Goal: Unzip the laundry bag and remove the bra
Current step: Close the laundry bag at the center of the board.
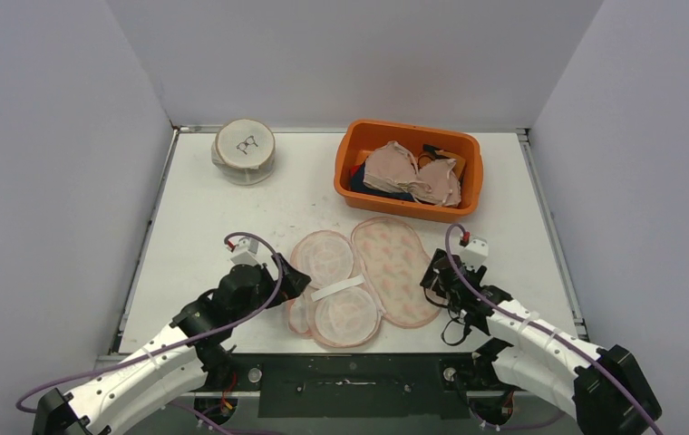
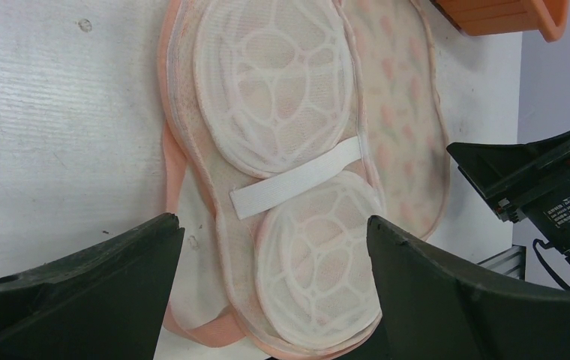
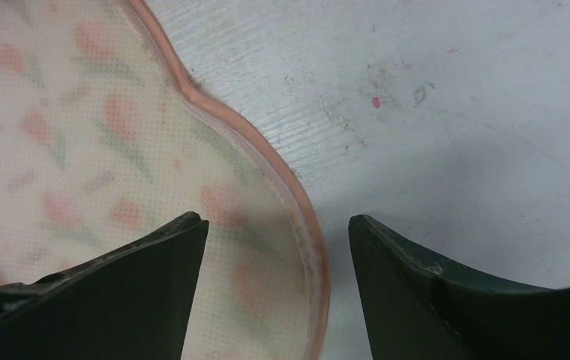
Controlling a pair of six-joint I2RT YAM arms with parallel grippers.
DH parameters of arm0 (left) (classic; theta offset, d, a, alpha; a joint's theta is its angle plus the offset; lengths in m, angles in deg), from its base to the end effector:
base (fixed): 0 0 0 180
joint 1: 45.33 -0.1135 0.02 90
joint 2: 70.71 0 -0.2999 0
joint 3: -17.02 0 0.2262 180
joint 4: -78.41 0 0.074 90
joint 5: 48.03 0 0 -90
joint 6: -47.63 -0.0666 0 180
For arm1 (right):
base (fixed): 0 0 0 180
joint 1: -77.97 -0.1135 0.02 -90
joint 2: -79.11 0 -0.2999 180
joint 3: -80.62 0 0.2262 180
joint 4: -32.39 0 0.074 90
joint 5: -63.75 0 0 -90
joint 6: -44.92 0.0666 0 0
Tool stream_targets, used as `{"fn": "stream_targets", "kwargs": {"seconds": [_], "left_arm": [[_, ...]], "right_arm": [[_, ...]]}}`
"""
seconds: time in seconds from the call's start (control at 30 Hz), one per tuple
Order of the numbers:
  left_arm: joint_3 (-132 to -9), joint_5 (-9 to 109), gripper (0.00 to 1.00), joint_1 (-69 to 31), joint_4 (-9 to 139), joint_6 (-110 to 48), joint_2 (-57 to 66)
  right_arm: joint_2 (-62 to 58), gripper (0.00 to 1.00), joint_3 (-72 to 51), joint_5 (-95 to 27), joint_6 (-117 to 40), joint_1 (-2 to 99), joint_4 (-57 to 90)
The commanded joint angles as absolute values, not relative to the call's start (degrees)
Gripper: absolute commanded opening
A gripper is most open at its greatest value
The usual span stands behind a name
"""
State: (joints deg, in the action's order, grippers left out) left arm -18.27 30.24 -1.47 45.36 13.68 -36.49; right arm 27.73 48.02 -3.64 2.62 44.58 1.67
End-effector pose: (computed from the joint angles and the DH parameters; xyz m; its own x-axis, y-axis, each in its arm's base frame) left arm 0.0932 -0.0708 0.2127 -0.6729 -0.4798 -0.5630 -0.0073 0.7654 -0.6435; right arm 0.1268 0.0529 0.1720 -0.6489 0.3901 -0.6533 0.2680 0.9207 0.2836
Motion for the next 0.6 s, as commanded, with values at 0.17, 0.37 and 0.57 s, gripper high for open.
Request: {"fn": "stream_targets", "kwargs": {"seconds": [0.17,0.37,0.57], "left_arm": [[-16.6,30.6,0.91,-0.9,49.3,16.3,-36.3],[-16.4,30.6,0.90,-0.8,49.6,16.8,-36.0],[-15.8,30.9,0.90,-0.8,49.9,17.6,-36.2]], "right_arm": [[23.5,0.59,45.8,-2.4,3.1,44.4,4.7],[22.2,0.51,46.2,-3.2,3.6,44.1,4.5],[20.0,0.38,45.6,-4.3,3.4,44.1,4.2]]}}
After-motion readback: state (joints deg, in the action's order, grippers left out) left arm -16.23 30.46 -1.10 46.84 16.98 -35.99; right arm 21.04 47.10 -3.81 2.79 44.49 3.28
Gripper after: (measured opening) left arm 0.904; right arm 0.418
